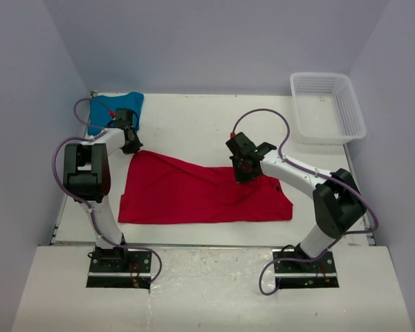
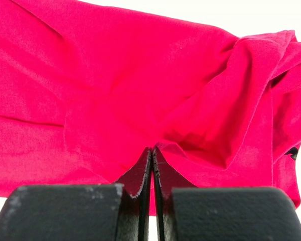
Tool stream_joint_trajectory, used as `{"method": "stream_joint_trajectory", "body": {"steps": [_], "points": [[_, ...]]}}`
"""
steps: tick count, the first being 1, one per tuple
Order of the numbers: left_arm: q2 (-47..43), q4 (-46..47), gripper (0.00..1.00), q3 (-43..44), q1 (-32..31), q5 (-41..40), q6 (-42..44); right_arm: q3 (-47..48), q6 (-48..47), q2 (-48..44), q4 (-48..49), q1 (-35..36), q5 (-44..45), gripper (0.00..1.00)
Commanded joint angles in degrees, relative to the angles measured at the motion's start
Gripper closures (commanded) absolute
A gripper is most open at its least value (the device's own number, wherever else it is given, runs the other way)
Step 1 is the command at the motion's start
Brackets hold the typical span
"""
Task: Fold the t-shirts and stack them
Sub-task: Grap the side of the flattened tshirt furthest away from the robot with both arms
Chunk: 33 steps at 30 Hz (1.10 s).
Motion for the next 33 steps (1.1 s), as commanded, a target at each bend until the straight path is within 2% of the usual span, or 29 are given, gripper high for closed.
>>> {"method": "stream_joint_trajectory", "body": {"steps": [1, 10, 15, 33], "points": [[-2.0, 0.9, 1.0, 0.0, -2.2, -1.3, -0.4, 3.1, 0.5, 0.0, -0.1, -0.3, 3.9, 1.0], [-7.2, -1.4, 1.0, -0.5, -5.0, -3.5, 0.2, 11.9, -0.1, 0.2, -4.0, -6.8, 5.6, 1.0], [-7.9, -1.4, 1.0, -0.9, -5.0, -5.4, 0.4, 15.8, -2.5, 0.7, -5.1, -12.3, 2.9, 1.0], [-14.1, -1.2, 1.0, -4.4, -4.8, -13.5, -2.4, 34.8, -7.3, 6.4, -9.0, -18.0, 0.4, 1.0]]}}
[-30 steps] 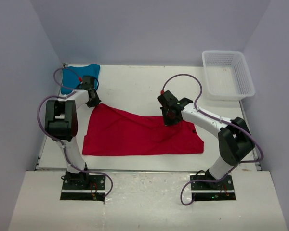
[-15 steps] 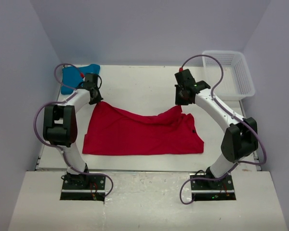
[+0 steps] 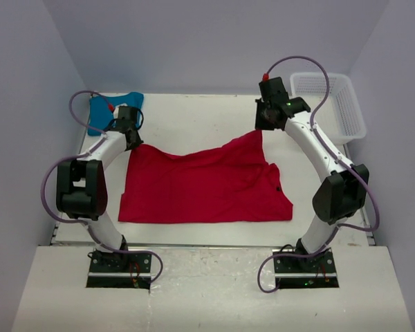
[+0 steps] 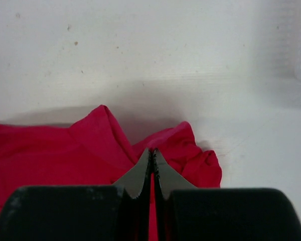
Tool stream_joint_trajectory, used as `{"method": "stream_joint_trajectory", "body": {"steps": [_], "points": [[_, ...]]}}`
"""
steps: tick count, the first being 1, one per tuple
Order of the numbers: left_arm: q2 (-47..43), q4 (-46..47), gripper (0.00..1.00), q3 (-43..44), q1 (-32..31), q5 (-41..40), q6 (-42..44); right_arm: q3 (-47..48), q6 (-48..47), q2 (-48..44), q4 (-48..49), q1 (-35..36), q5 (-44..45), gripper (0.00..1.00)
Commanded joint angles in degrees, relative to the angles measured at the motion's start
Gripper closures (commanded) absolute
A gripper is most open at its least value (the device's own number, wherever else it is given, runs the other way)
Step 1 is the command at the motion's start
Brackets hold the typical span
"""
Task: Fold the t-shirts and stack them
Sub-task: Grap the side of the flattened tshirt furthest away from the robot with both arms, then fold the other side of the tshirt into a rectangle
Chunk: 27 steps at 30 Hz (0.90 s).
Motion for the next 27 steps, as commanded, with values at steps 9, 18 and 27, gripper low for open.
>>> {"method": "stream_joint_trajectory", "body": {"steps": [9, 18, 27], "points": [[-2.8, 1.5, 1.0, 0.5, 0.3, -1.8, -1.5, 14.9, -4.7, 6.2, -3.1, -3.3, -4.5, 1.0], [1.8, 1.7, 1.0, 4.3, 0.6, -1.8, -0.4, 22.5, -6.1, 12.3, -3.6, -7.6, -8.5, 1.0], [7.9, 1.2, 1.0, 10.1, 1.8, -2.0, 1.2, 34.3, -8.6, 21.2, -6.3, -9.9, -12.6, 1.0]]}}
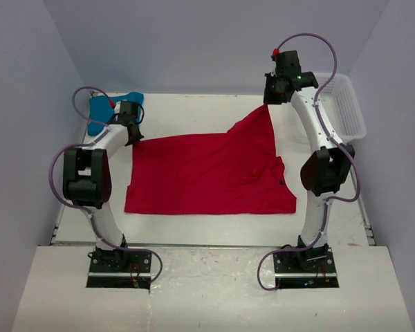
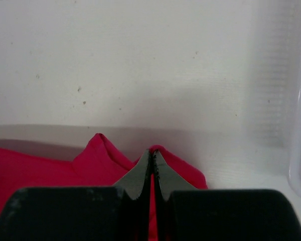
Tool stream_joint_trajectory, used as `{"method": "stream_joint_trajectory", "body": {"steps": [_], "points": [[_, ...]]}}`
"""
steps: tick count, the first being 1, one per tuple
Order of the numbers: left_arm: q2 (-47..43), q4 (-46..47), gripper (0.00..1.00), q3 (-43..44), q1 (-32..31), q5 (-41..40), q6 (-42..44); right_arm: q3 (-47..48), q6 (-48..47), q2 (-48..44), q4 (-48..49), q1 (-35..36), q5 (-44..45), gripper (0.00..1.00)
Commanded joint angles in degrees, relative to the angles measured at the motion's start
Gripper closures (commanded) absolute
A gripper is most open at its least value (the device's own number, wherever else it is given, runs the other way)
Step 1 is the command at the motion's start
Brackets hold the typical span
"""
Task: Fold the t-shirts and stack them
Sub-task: Fold the other side of the tshirt into a rectangle
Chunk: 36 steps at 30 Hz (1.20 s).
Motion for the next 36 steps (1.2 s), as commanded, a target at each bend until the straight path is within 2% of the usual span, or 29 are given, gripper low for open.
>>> {"method": "stream_joint_trajectory", "body": {"steps": [1, 8, 12, 24, 36], "points": [[1.5, 1.3, 1.0, 4.4, 0.9, -1.1, 1.6, 6.6, -2.3, 2.7, -1.1, -0.4, -2.9, 1.0], [5.2, 1.2, 1.0, 9.5, 1.4, 0.5, 3.1, 11.1, -2.4, 5.8, -1.6, -1.1, -4.9, 1.0], [5.0, 1.1, 1.0, 9.2, 1.2, 1.4, 3.4, 8.8, -1.4, 4.0, -1.3, -1.1, -4.8, 1.0], [-3.0, 0.4, 1.0, -0.8, -0.3, -1.5, 0.8, -20.0, 4.1, -12.9, 6.1, -0.9, -2.7, 1.0], [-12.1, -0.9, 1.0, -9.4, -1.4, -3.3, -0.5, -37.5, 7.0, -23.5, 8.6, -0.3, -1.3, 1.0]]}}
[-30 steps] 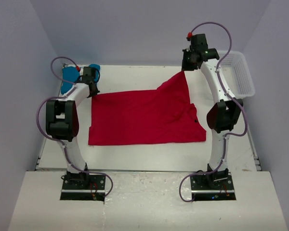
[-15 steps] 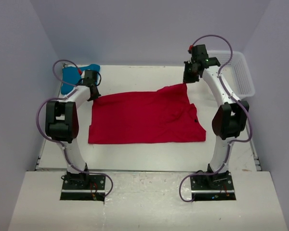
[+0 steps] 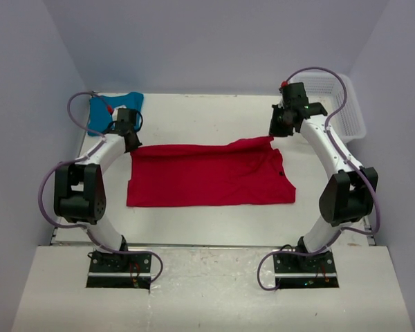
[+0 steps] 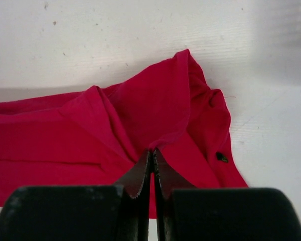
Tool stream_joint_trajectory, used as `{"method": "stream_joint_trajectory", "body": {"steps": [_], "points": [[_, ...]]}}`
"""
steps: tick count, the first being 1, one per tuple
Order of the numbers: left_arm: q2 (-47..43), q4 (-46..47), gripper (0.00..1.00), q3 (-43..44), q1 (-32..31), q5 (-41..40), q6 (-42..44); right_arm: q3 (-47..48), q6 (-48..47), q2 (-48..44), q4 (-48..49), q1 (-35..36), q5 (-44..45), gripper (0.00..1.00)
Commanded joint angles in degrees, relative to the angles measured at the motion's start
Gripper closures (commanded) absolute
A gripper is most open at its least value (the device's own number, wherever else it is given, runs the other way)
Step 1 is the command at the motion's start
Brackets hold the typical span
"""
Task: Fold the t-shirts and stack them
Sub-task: Fold the other side of the tshirt into a rectangle
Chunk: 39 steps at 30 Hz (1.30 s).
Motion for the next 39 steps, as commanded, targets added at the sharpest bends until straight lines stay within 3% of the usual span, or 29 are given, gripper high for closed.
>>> {"method": "stream_joint_trajectory", "body": {"steps": [1, 10, 33, 36, 39], "points": [[-3.6, -0.9, 1.0, -1.5, -0.5, -2.8, -1.3, -4.0, 2.0, -4.0, 2.3, 0.2, 0.9, 1.0], [-7.0, -0.8, 1.0, -7.8, -1.3, -3.6, -2.7, -13.6, 4.0, -9.2, 4.2, 0.4, 2.9, 1.0], [-11.8, -0.2, 1.0, -17.0, -2.2, -5.1, -7.0, -26.5, 7.1, -16.4, 8.0, 0.6, 4.6, 1.0], [-14.4, 0.2, 0.87, -19.6, -2.3, -5.7, -10.4, -28.6, 7.6, -17.7, 8.4, 0.7, 5.3, 1.0], [-19.3, 1.4, 0.84, -23.6, -2.6, -7.0, -13.3, -30.5, 8.1, -19.3, 8.4, 0.7, 5.8, 1.0]]}}
